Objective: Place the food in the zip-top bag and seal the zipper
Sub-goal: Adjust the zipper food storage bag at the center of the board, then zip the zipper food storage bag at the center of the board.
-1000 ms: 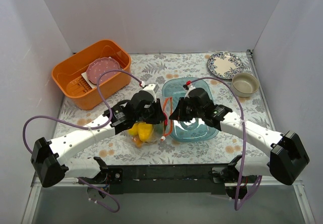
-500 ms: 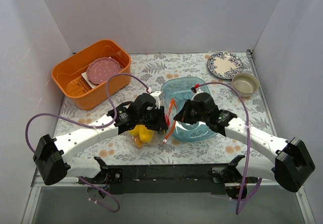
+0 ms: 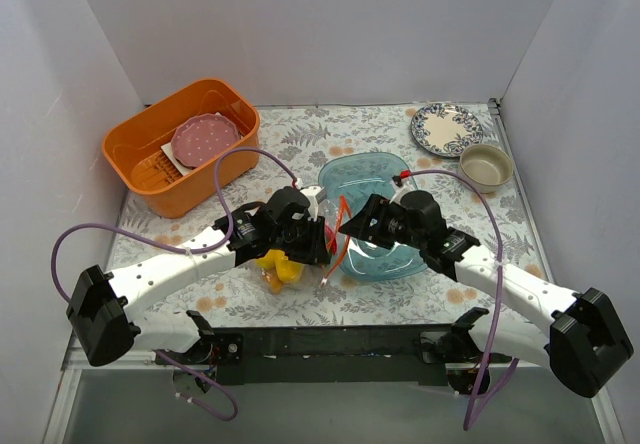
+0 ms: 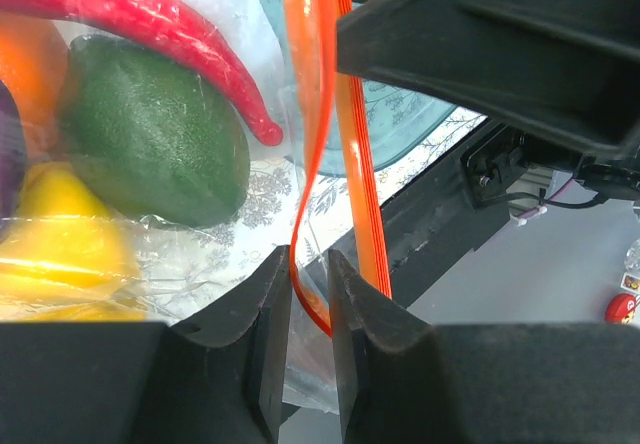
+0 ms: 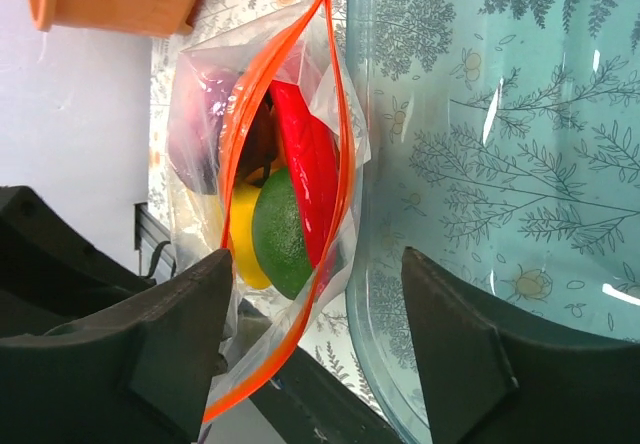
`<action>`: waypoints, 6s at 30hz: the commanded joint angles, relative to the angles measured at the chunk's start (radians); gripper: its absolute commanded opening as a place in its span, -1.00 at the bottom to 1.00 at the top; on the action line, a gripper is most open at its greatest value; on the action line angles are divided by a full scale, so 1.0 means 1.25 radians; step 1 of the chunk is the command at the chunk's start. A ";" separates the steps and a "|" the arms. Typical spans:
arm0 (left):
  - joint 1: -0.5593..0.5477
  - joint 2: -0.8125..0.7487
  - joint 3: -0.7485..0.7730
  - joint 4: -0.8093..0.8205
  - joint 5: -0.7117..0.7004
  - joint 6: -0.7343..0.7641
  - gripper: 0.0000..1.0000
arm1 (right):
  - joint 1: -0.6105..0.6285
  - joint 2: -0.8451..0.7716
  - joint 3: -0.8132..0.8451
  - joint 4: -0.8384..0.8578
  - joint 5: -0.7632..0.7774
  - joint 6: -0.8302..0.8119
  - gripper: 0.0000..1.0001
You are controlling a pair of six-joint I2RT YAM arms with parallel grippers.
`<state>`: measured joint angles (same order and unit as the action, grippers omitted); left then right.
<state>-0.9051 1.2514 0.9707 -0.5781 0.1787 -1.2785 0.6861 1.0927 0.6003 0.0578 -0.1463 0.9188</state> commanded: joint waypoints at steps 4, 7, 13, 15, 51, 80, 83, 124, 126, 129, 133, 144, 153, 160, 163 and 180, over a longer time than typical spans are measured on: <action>-0.001 -0.016 0.031 -0.025 0.007 0.009 -0.58 | -0.033 -0.051 -0.062 0.162 -0.060 0.056 0.64; -0.001 -0.012 0.040 -0.025 0.004 0.012 -0.57 | -0.035 -0.037 -0.058 0.172 -0.081 0.060 0.64; 0.000 -0.003 0.049 -0.023 0.014 0.012 -0.57 | -0.036 0.023 -0.035 0.194 -0.108 0.064 0.67; -0.001 -0.002 0.048 -0.023 0.015 0.013 -0.57 | -0.036 0.039 -0.027 0.214 -0.110 0.068 0.67; 0.001 -0.158 0.085 -0.120 -0.159 -0.064 0.32 | -0.048 0.094 0.025 0.175 -0.072 0.064 -0.96; -0.037 -0.420 -0.439 0.371 0.037 -0.673 0.36 | -0.064 0.093 0.035 0.127 -0.056 0.033 -0.95; -0.050 -0.399 -0.446 0.385 0.030 -0.687 0.35 | -0.067 0.089 0.036 0.123 -0.056 0.034 -0.96; -0.093 -0.325 -0.432 0.373 -0.161 -0.660 -1.00 | -0.070 0.099 0.002 0.154 -0.131 0.032 -0.95; -0.093 -0.354 -0.418 0.306 -0.188 -0.644 -1.00 | -0.069 0.120 0.006 0.167 -0.154 0.032 -0.95; -0.090 -0.422 -0.410 0.215 -0.247 -0.646 -1.00 | -0.065 0.152 0.020 0.197 -0.177 0.031 -0.96; -0.081 -0.500 -0.395 0.086 -0.317 -0.644 -1.00 | -0.051 0.204 0.078 0.211 -0.196 0.017 -0.97; -0.079 -0.444 -0.316 0.021 -0.382 -0.543 -1.00 | -0.047 0.259 0.148 0.268 -0.192 -0.011 -0.97; -0.079 -0.250 -0.310 0.261 -0.289 -0.501 -1.00 | -0.081 0.202 0.103 0.159 -0.122 -0.064 -0.18; -0.080 -0.249 -0.318 0.298 -0.282 -0.493 -1.00 | -0.081 0.018 0.062 0.005 -0.034 -0.068 0.41; -0.079 -0.255 -0.321 0.302 -0.280 -0.492 -1.00 | -0.079 -0.039 0.023 0.013 -0.050 -0.020 0.42; -0.079 -0.262 -0.331 0.299 -0.280 -0.494 -1.00 | 0.159 -0.058 -0.054 0.052 -0.061 0.164 0.18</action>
<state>-1.0077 0.9520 0.5583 -0.2111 -0.1684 -1.9034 0.8539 0.9993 0.5499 0.0380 -0.2337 1.0618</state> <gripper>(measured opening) 0.010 0.633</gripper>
